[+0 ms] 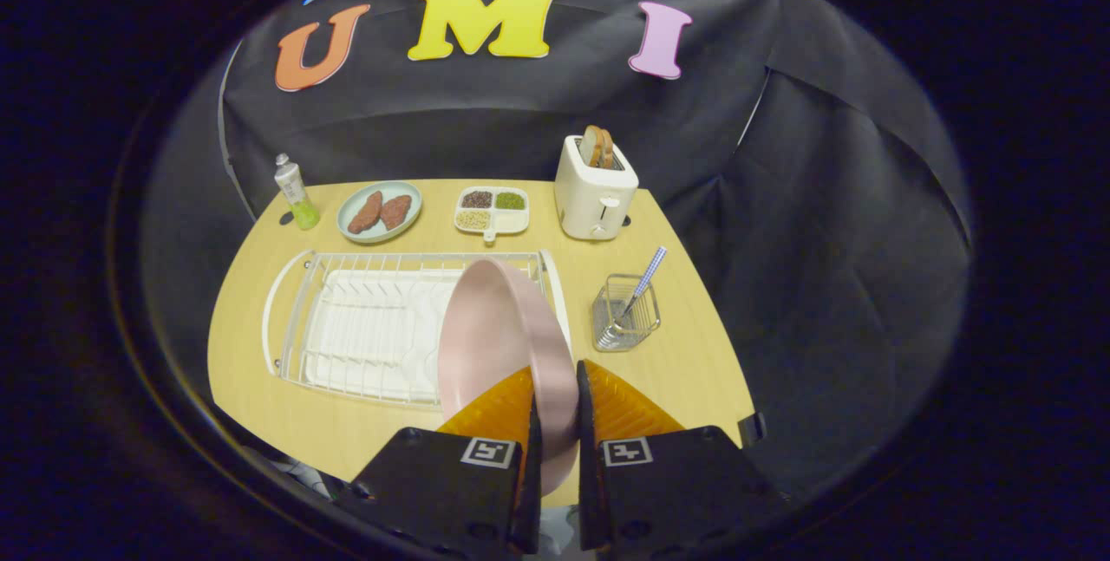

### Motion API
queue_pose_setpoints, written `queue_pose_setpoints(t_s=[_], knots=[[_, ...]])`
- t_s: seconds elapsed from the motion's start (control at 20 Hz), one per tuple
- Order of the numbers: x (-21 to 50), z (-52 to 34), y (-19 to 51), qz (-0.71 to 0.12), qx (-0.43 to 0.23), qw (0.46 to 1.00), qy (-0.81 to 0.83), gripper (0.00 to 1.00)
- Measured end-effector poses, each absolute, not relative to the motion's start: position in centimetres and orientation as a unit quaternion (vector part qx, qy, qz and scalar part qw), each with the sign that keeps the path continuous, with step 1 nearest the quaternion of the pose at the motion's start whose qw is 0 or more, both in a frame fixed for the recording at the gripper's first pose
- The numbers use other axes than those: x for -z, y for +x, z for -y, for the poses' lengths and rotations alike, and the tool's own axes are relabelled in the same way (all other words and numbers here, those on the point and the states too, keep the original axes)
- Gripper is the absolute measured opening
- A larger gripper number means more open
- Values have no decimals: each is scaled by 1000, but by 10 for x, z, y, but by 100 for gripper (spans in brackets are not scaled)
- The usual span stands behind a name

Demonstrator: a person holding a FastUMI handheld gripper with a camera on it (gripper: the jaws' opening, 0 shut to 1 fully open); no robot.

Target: Take the plate from the dish rack, then take the spoon from the basket and place it into the plate.

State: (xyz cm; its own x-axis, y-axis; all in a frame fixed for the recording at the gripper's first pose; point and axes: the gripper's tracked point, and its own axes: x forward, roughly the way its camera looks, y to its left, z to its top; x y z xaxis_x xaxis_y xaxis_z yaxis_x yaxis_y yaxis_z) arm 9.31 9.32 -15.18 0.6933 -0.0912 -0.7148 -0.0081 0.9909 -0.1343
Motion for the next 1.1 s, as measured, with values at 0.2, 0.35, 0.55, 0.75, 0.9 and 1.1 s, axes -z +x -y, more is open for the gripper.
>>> queue_pose_setpoints(t_s=[0.2,0.35,0.55,0.75,0.9,1.1], knots=[[209,-84,60,-425,-9,904,-36,23],[251,-80,50,-431,-25,902,-19,23],[302,-79,40,-457,-32,889,20,23],[331,-88,41,-473,-51,878,49,27],[348,-83,43,-486,-45,871,51,34],[358,-72,50,-491,-38,869,41,40]])
